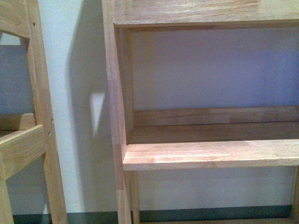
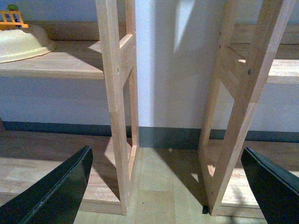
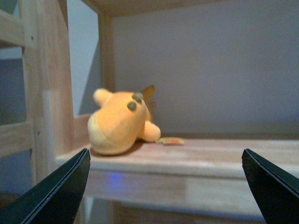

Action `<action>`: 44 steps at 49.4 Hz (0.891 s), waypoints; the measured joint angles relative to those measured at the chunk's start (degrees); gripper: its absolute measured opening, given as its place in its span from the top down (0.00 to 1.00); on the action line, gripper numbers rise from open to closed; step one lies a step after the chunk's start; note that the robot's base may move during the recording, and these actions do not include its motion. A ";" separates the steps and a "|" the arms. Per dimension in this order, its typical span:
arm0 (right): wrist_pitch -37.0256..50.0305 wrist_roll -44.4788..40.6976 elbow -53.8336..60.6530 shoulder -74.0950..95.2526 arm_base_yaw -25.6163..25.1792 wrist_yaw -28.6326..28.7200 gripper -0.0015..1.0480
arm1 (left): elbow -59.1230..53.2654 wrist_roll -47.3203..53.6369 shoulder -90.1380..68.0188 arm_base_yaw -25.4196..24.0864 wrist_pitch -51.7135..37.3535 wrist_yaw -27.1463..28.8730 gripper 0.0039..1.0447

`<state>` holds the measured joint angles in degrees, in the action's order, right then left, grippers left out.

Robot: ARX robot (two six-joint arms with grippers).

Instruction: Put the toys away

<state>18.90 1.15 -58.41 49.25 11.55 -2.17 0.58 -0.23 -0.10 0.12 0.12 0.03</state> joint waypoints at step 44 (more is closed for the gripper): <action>-17.44 -0.04 44.22 -34.95 12.15 -20.65 0.22 | 0.00 0.00 0.00 0.00 0.00 0.00 0.06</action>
<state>1.45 1.10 -14.20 14.31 23.70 -22.83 0.58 -0.23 -0.10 0.12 0.12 0.03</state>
